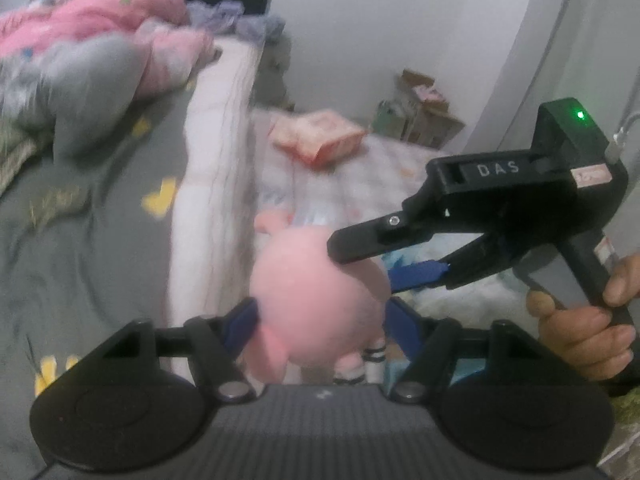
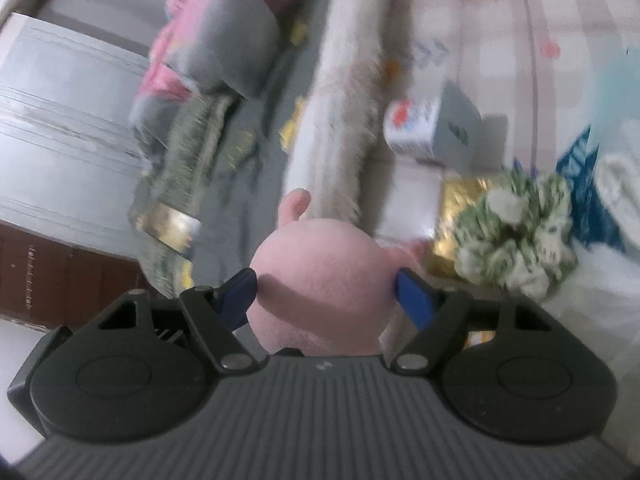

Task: Organize soft objects
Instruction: 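Carry the pink plush pig with the right gripper into the box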

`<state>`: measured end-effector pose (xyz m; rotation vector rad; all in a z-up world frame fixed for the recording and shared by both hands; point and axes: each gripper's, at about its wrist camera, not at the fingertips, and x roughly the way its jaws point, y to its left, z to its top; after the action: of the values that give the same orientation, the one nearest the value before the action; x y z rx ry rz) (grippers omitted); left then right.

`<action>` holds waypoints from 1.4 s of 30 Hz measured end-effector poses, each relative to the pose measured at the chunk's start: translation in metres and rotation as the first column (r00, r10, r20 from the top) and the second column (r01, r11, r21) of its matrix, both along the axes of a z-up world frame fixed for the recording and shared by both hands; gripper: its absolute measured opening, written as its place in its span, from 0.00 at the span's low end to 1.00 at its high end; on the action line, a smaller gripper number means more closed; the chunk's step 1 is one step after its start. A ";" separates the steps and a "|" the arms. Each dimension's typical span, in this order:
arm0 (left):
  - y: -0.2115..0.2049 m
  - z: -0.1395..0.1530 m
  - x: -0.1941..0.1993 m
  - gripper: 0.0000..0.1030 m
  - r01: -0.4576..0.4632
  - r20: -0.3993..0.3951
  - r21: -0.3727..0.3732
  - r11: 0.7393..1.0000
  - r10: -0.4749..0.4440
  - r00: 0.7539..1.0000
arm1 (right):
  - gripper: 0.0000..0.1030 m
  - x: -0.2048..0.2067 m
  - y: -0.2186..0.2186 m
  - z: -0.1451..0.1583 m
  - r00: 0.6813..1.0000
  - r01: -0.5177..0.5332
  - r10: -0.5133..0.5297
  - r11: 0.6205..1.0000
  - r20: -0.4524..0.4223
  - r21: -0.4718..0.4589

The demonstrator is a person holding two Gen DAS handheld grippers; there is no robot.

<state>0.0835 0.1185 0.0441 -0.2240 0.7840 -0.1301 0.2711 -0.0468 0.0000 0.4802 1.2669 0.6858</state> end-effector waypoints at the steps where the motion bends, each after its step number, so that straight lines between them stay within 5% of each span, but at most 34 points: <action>1: -0.005 0.007 0.001 0.69 0.008 0.016 0.010 1.000 -0.008 1.000 | 0.74 -0.001 -0.006 0.007 1.000 0.008 -0.009 1.000 0.015 0.013; 10: -0.085 0.059 0.028 0.69 0.172 0.118 0.065 0.983 -0.179 0.977 | 0.74 -0.016 -0.102 0.073 0.979 0.153 -0.164 0.984 0.121 0.094; 19: -0.208 0.066 0.084 0.69 0.403 0.099 0.040 0.914 -0.405 0.909 | 0.74 -0.041 -0.253 0.096 0.910 0.374 -0.389 0.919 0.140 0.124; 26: -0.308 0.035 0.128 0.69 0.540 0.013 0.014 0.842 -0.540 0.842 | 0.75 -0.051 -0.356 0.076 0.844 0.514 -0.521 0.853 0.127 0.084; 34: -0.377 -0.018 0.175 0.69 0.615 -0.110 -0.029 0.788 -0.614 0.781 | 0.75 -0.036 -0.438 0.035 0.798 0.598 -0.595 0.802 0.097 -0.003; 38: -0.397 -0.049 0.190 0.69 0.632 -0.189 -0.019 0.775 -0.623 0.759 | 0.74 -0.022 -0.459 0.009 0.786 0.616 -0.612 0.787 0.084 -0.031; 42: -0.401 -0.059 0.199 0.69 0.621 -0.228 0.004 0.784 -0.604 0.764 | 0.74 -0.012 -0.471 -0.021 0.780 0.626 -0.623 0.774 0.059 -0.092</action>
<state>0.2830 -0.2822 -0.0154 0.1106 1.0587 -0.7104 0.2593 -0.5175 -0.0209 0.7555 1.0190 0.0525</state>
